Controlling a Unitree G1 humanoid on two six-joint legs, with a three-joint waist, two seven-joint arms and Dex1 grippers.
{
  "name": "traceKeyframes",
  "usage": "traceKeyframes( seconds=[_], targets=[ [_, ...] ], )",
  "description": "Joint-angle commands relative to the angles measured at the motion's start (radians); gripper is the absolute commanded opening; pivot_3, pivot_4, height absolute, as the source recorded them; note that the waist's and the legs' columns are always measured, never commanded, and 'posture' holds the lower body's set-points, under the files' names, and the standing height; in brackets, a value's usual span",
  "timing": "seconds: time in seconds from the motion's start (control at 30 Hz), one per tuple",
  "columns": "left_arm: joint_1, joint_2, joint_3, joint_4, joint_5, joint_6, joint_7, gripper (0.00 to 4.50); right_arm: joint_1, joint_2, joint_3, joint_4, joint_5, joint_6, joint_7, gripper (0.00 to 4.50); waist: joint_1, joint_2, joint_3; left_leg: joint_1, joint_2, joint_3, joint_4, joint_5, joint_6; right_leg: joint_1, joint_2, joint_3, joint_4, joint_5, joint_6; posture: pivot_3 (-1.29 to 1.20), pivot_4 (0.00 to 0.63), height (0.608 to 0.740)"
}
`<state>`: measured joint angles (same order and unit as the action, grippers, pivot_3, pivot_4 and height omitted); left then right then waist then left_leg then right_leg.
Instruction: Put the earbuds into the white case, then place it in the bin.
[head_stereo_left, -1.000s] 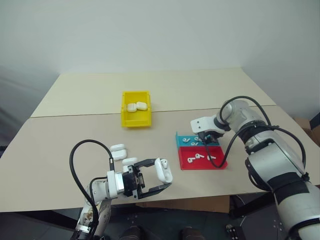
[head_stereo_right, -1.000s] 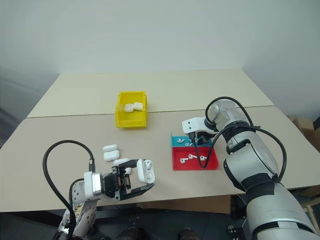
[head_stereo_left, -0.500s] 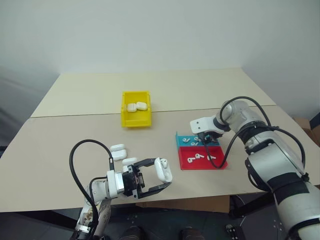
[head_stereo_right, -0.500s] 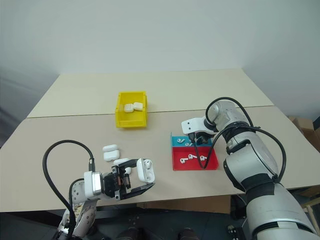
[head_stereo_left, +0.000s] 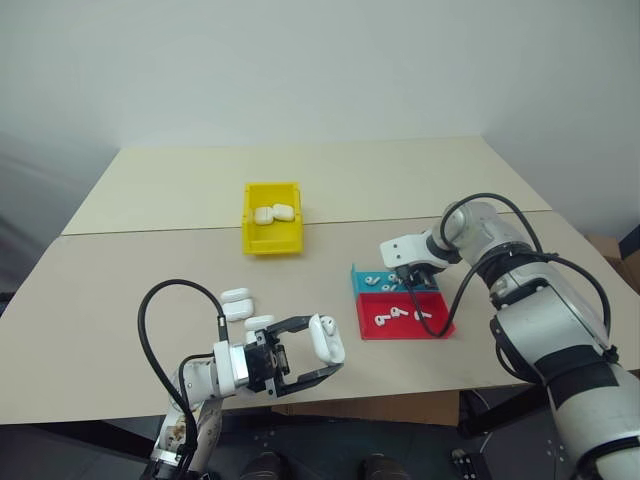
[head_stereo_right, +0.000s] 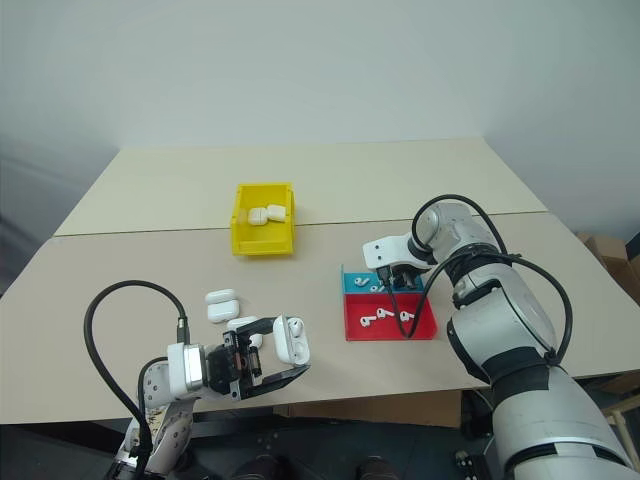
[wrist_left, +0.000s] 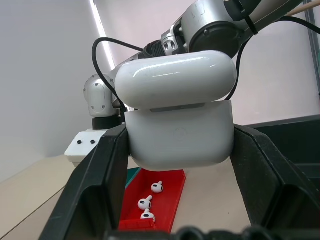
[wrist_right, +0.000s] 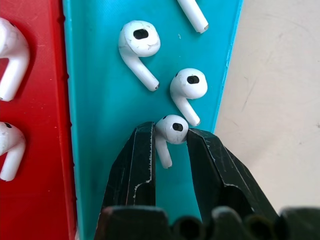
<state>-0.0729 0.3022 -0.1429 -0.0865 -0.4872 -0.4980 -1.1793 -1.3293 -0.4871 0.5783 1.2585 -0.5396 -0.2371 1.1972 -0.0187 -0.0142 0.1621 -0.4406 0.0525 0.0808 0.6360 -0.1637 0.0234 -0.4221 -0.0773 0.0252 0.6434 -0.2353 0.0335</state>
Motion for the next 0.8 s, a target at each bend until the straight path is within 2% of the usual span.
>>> traceKeyframes(
  seconds=[0.03,0.33,0.57,0.67,0.8],
  targets=[
    [-0.012,-0.004,-0.004,-0.029,-0.002,-0.017,0.009,2.78,0.003,-0.008,-0.01,0.003,-0.009,-0.013,-0.007,1.15,0.0,0.0,0.0,0.0,0.0,0.0,0.0,0.0,0.0,0.0,0.0,0.0,0.0,0.0,0.0,0.0,0.15,0.74],
    [-0.032,-0.012,-0.005,-0.015,-0.018,-0.005,0.012,2.78,-0.022,-0.059,-0.071,-0.052,0.045,-0.001,0.078,1.15,0.001,0.0,0.0,0.0,0.0,0.0,0.0,0.0,0.0,0.0,0.0,0.0,0.0,0.0,0.0,0.0,0.15,0.74],
    [-0.077,-0.027,-0.008,0.02,-0.024,0.0,0.004,2.78,0.008,-0.125,-0.201,-0.19,0.161,0.09,0.149,1.15,0.001,0.0,0.0,0.0,0.0,0.0,0.0,0.0,0.0,0.0,0.0,0.001,0.0,0.0,0.0,0.0,0.15,0.74],
    [-0.102,-0.036,-0.005,0.032,-0.027,0.008,0.011,2.78,0.056,-0.169,-0.324,-0.345,0.283,0.209,0.164,1.15,0.004,0.0,0.0,0.0,0.0,0.0,0.0,0.0,0.0,0.0,0.0,0.001,0.0,0.0,0.0,0.0,0.15,0.74],
    [-0.154,-0.061,0.006,0.036,-0.044,0.048,0.045,2.78,0.226,-0.224,-0.597,-0.821,0.576,0.565,0.162,1.15,0.01,0.0,0.0,0.0,0.0,0.0,0.0,0.0,0.0,0.0,0.0,0.001,0.0,0.0,0.001,0.0,0.15,0.74]
  ],
)
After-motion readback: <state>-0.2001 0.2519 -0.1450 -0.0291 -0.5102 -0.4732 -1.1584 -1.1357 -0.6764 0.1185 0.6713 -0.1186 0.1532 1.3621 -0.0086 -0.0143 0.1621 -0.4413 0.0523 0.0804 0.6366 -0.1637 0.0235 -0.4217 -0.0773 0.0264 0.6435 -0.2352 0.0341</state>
